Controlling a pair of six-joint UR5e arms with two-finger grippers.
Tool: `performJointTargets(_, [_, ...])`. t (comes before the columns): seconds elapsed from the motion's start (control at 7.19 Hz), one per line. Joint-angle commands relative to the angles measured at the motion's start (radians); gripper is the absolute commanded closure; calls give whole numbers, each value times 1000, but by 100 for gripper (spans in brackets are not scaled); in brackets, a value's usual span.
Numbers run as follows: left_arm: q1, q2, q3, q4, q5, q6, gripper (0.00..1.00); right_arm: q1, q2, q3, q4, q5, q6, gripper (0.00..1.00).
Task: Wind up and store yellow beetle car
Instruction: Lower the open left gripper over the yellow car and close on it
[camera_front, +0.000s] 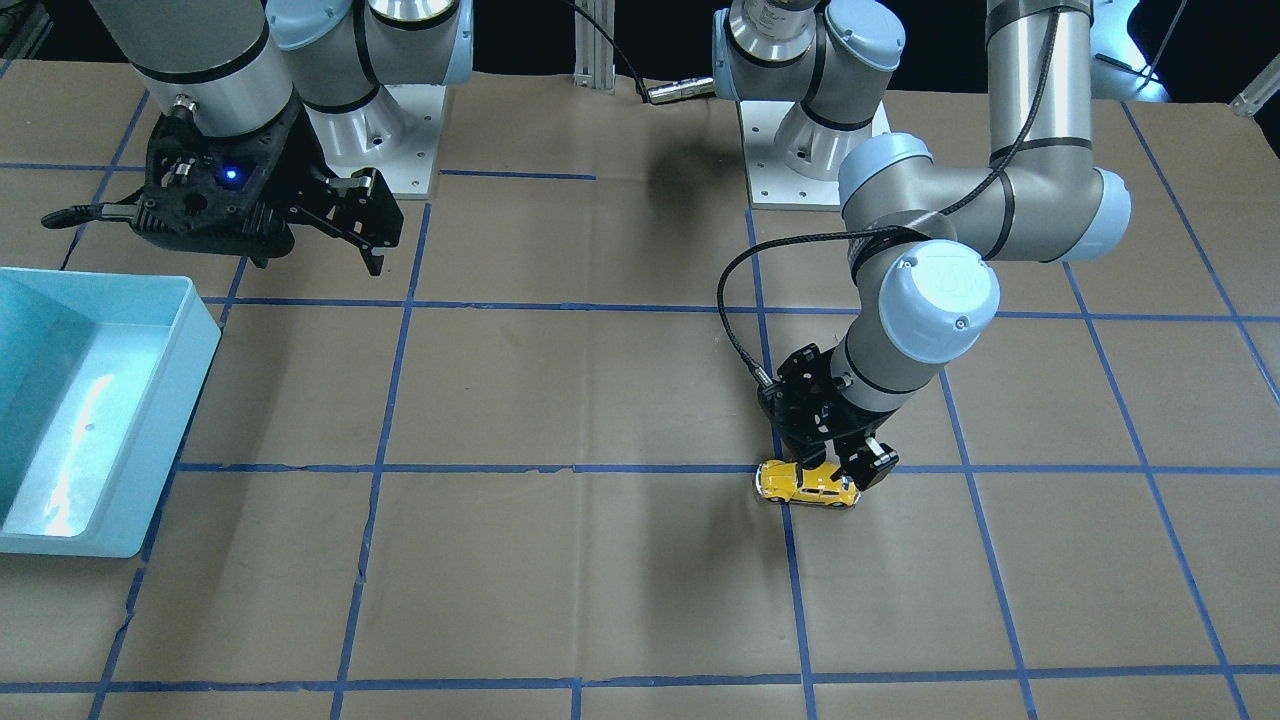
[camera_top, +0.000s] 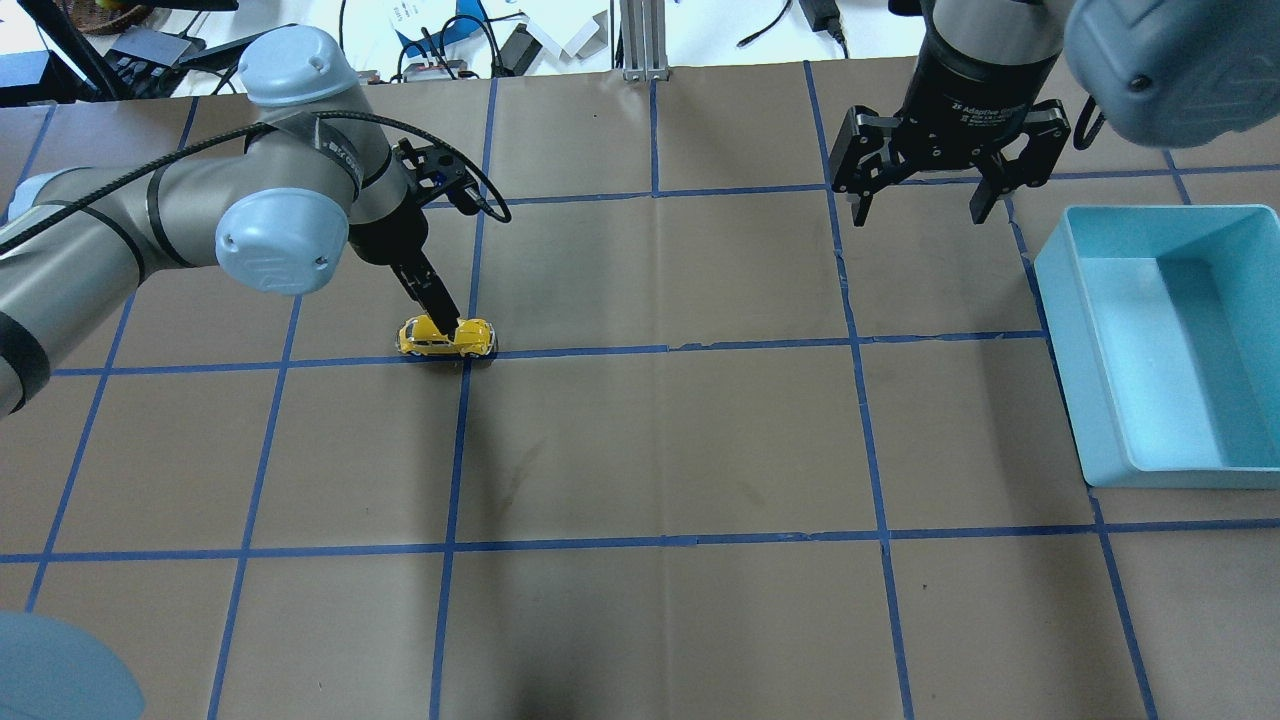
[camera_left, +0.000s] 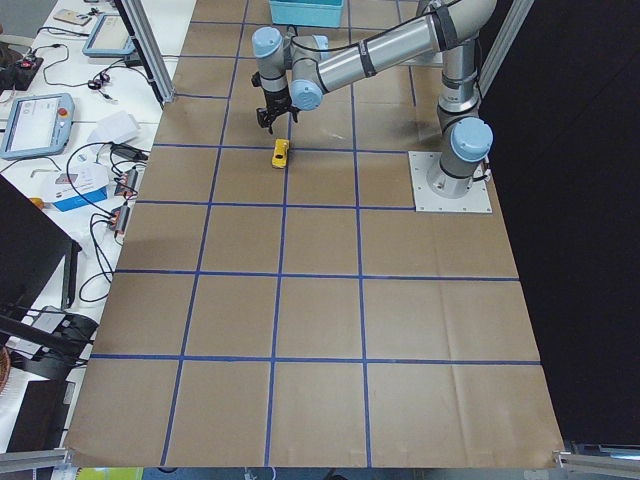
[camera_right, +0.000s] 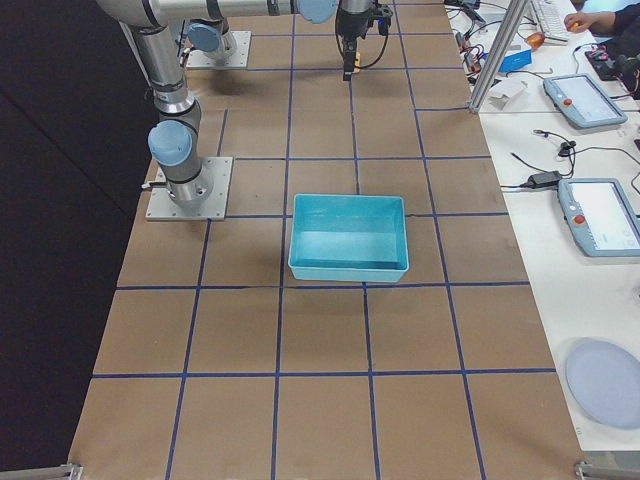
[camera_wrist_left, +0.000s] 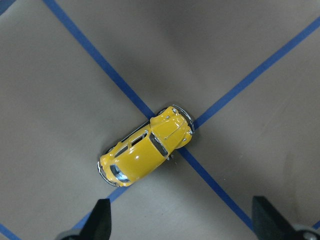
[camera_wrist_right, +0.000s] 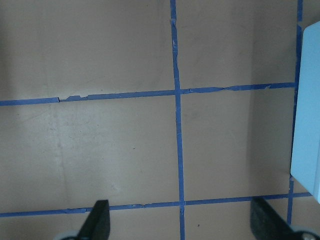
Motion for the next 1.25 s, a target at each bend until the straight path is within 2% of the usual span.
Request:
performJointTargets(0.0, [0, -27, -83, 165, 5, 303, 2, 0, 0, 0, 0, 0, 0, 0])
performJointTargets(0.28, [1, -81, -96, 236, 7, 440, 5, 0, 0, 0, 0, 0, 0, 0])
performJointTargets(0.84, [3, -93, -90, 235, 5, 472, 8, 2, 0, -3, -3, 0, 5, 0])
performJointTargets(0.97, [4, -95, -88, 233, 5, 479, 16, 0, 2, 0, -5, 9, 2, 0])
performJointTargets(1.11, [6, -92, -88, 232, 7, 478, 61, -5, 2, 0, -2, 6, 0, 0])
